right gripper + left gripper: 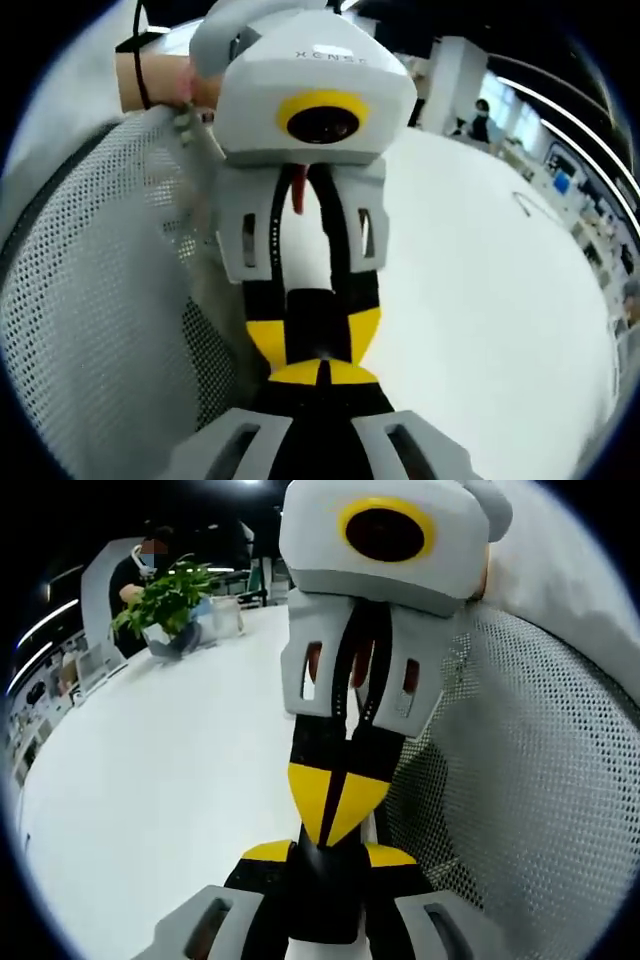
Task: Press the specified remote control buttons in sequence, fully releasing each button before pressing the next.
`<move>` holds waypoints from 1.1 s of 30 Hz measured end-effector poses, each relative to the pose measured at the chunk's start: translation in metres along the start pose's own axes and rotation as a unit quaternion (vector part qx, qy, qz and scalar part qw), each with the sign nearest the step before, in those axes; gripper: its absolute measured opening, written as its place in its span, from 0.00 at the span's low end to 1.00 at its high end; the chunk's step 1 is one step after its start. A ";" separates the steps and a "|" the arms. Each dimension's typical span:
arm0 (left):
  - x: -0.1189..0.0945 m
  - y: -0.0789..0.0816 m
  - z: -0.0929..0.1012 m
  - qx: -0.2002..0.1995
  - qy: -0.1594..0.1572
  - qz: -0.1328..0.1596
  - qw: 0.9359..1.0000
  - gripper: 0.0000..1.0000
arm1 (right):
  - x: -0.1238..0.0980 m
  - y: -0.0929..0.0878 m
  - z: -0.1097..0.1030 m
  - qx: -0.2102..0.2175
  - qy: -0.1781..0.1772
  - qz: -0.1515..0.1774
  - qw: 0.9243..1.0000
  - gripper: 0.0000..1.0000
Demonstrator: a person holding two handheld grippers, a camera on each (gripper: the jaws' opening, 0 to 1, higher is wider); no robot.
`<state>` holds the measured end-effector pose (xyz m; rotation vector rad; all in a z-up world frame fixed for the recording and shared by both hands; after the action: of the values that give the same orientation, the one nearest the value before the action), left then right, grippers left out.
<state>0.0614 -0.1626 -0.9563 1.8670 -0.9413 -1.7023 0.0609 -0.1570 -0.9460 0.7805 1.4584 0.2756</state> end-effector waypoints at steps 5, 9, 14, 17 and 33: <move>0.000 0.000 0.000 -0.004 0.002 -0.008 1.000 0.25 | 0.000 0.000 -0.001 0.001 0.002 0.015 1.000 0.00; 0.000 -0.001 0.000 -0.010 0.010 -0.009 1.000 0.25 | 0.000 0.001 -0.002 -0.006 -0.001 0.029 1.000 0.00; -0.001 -0.001 0.000 -0.011 0.013 -0.004 1.000 0.25 | 0.000 0.001 0.000 0.010 0.004 0.041 0.999 0.00; -0.001 -0.001 0.000 -0.010 0.014 0.001 1.000 0.25 | 0.000 0.001 0.000 0.014 0.007 0.045 0.999 0.00; -0.002 0.001 0.000 -0.001 0.010 0.006 1.000 0.25 | -0.001 0.002 -0.001 0.018 0.013 0.053 0.998 0.00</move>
<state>0.0612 -0.1615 -0.9546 1.8696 -0.9400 -1.6731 0.0607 -0.1560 -0.9441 0.8890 1.4512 0.3420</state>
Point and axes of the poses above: the point that each gripper's makers call its tool centre point, and the gripper's own axes: x roughly forward along the fingers, z roughly to its right, y roughly out of its top, the point moved 1 cm from there along -x, roughly backward along the fingers, and after that the axes turned 13 degrees about x, right-handed, at the moved point
